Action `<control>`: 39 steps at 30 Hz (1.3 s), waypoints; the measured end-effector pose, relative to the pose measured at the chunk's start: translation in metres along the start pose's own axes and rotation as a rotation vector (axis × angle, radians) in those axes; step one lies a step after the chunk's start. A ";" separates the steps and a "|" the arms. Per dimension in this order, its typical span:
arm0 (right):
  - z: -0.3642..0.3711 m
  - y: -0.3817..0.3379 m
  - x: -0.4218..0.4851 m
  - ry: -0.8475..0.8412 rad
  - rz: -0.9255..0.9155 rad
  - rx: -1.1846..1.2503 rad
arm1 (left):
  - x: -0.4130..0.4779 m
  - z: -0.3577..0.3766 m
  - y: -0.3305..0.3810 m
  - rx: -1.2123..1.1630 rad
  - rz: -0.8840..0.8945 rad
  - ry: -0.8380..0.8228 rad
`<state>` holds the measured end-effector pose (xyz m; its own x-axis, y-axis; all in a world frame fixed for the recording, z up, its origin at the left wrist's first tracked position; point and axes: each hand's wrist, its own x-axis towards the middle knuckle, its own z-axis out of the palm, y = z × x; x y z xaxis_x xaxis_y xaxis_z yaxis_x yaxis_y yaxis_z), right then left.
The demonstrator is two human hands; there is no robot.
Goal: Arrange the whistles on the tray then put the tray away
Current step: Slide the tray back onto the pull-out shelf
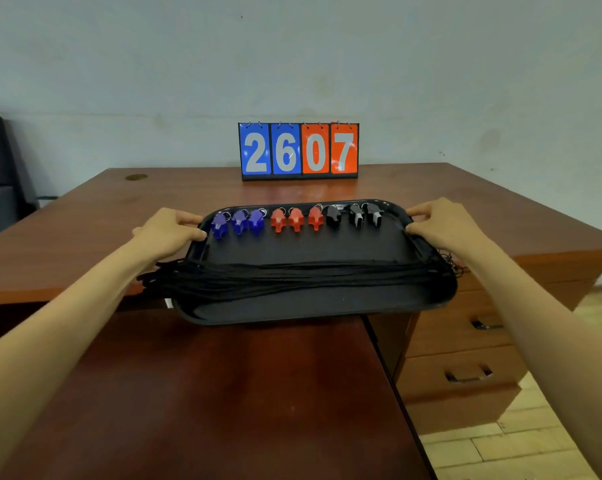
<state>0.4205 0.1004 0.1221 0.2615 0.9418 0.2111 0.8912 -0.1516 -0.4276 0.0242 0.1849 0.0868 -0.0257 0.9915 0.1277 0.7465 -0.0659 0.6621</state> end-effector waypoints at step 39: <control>0.098 -0.005 -0.136 -0.181 0.058 0.040 | -0.162 0.008 -0.078 0.130 -0.245 0.021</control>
<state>0.3442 0.0029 0.0094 0.2382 0.9709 0.0252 0.8601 -0.1988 -0.4697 -0.0239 0.0300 0.0085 -0.2290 0.9734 -0.0082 0.7951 0.1919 0.5752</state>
